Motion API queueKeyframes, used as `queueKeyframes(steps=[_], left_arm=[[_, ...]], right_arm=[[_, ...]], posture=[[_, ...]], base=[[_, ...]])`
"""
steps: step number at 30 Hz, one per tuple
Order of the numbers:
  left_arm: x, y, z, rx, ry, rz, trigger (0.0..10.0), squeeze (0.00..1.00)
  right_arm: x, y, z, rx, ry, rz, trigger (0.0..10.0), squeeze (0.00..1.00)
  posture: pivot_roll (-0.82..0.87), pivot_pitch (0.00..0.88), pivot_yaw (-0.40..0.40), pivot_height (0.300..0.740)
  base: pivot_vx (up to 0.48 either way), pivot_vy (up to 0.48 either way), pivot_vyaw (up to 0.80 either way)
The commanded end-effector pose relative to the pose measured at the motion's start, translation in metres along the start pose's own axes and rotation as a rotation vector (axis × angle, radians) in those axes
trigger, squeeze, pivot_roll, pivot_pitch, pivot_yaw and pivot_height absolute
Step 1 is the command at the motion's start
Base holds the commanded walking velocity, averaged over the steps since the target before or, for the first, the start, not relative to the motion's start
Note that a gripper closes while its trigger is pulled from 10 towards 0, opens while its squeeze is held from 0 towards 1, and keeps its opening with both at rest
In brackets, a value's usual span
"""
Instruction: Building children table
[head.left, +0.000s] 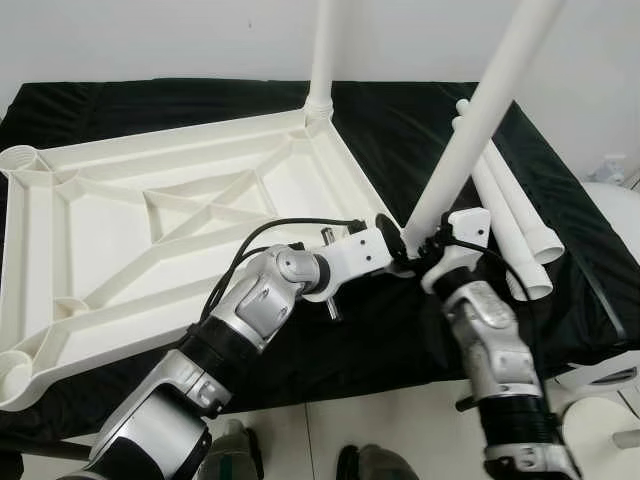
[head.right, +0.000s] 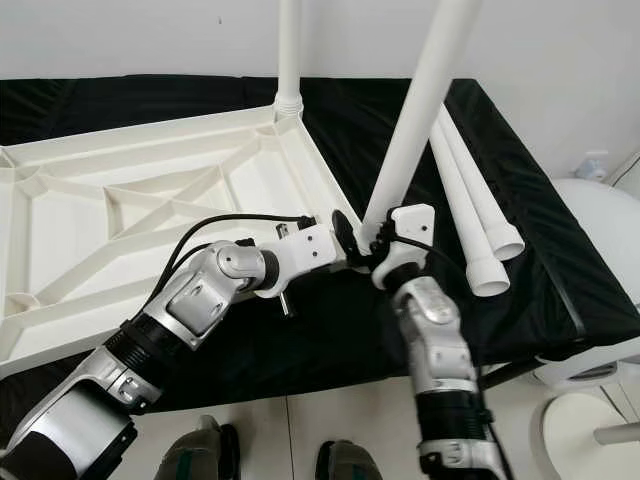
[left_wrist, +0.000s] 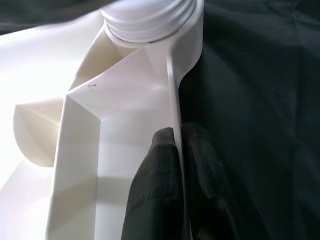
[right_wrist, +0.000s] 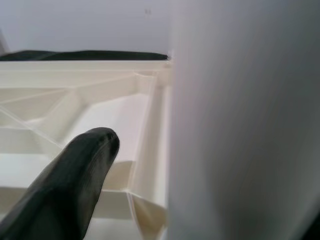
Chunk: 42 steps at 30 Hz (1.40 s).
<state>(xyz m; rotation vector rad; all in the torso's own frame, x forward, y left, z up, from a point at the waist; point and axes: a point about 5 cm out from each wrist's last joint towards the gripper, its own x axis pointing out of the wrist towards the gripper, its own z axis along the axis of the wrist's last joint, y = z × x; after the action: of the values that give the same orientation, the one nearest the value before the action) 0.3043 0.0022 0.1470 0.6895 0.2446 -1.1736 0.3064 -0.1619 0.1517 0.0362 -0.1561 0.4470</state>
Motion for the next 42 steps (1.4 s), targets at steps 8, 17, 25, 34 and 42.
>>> queueKeyframes(steps=[8, 17, 25, 34, 42], left_arm=[[0.003, -0.002, 0.017, 0.054, -0.066, -0.016, 10.0, 0.00], [0.002, 0.001, 0.018, 0.053, -0.067, -0.008, 10.0, 0.00], [0.002, 0.002, 0.018, 0.057, -0.064, -0.007, 10.0, 0.00], [0.001, 0.002, 0.017, 0.059, -0.062, -0.008, 10.0, 0.00], [0.002, 0.001, 0.018, 0.057, -0.064, -0.012, 10.0, 0.00]], right_arm=[[-0.005, -0.033, 0.003, -0.080, 0.098, 0.215, 10.0, 0.00], [-0.010, -0.049, 0.005, -0.103, 0.163, 0.314, 10.0, 0.00], [-0.014, -0.062, 0.004, -0.106, 0.185, 0.337, 9.2, 0.00], [-0.017, -0.069, 0.006, -0.104, 0.178, 0.339, 0.0, 0.00], [-0.018, -0.068, 0.004, -0.088, 0.173, 0.338, 1.4, 0.00]], posture=[[-0.04, 0.037, -0.050, 0.740], [-0.04, 0.038, -0.048, 0.740], [-0.03, 0.039, -0.043, 0.740], [-0.04, 0.041, -0.039, 0.740], [-0.04, 0.048, -0.041, 0.740]], base=[[0.000, 0.000, 0.00], [0.000, 0.000, 0.00], [0.000, 0.000, 0.00], [0.000, 0.000, 0.00], [0.000, 0.000, 0.00]])
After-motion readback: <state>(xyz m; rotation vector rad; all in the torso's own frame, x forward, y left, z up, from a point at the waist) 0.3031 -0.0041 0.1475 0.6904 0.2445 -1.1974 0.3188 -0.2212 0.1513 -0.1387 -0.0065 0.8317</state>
